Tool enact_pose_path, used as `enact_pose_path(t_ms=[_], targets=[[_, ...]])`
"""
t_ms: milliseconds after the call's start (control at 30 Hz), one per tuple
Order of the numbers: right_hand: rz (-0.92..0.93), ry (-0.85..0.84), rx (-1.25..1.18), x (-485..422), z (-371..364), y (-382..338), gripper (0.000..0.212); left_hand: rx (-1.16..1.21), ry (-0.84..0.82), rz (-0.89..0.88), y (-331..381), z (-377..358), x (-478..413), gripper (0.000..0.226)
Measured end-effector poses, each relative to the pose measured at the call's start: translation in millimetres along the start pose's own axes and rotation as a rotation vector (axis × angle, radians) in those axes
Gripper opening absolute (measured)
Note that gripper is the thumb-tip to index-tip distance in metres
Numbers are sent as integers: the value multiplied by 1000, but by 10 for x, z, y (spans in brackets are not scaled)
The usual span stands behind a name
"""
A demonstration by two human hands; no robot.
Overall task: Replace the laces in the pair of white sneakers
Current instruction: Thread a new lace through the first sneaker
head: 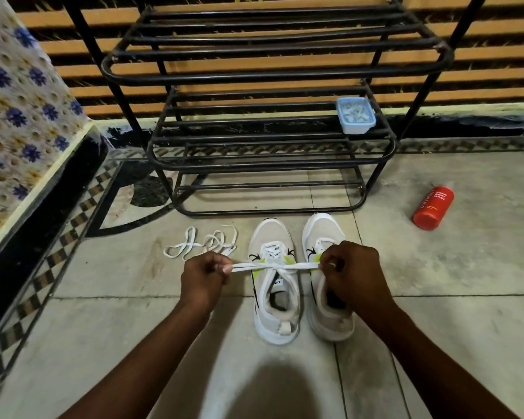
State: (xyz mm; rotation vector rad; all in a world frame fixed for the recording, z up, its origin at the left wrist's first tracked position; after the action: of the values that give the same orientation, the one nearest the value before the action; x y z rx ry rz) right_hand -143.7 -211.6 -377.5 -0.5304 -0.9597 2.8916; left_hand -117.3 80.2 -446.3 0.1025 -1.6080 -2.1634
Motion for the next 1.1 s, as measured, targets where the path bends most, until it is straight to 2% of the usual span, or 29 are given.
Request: enact_pose_path(t_ms=[167,367,467,633,767,867,967,1033,1100], targets=[[-51,-69,42,-10,-26,26,17,193,38,187,-191,-29,11,36],[-139,-74,48,-1,33,96,14,340,99,349,-280,-41,35,24],[-154,-90,37,-4,50,113,13,385,77,404,-237,-89,80,30],[-184,-105,39,-9,53,126,12,464,81,537,-217,-91,129,23],[-197,-115,51,-8,49,135,12,647,82,623,-244,-124,148,27],[-197,-98,50,-17,68,142,12,606,40,532,-247,-88,63,21],[-172,-77,53,-17,93,138,11,349,-46,275,-199,35,-33,10],[-167,-70,54,-19,94,143,11,208,-56,153,-186,90,-72,18],[-176,-73,56,-25,90,148,11,177,1,146,-229,117,-95,28]])
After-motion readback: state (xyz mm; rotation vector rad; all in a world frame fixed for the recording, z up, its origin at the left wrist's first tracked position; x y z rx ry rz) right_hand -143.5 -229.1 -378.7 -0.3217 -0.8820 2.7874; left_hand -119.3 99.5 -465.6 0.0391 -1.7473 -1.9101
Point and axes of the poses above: each hand's wrist, its own x-axis away from the middle knuckle, its own z-axis out of the back of the hand, y = z × x, the point moved 6 cm from there along -x, towards the middle knuckle, and after that the axes turned 8 degrees about y, right-handed, at the moved point
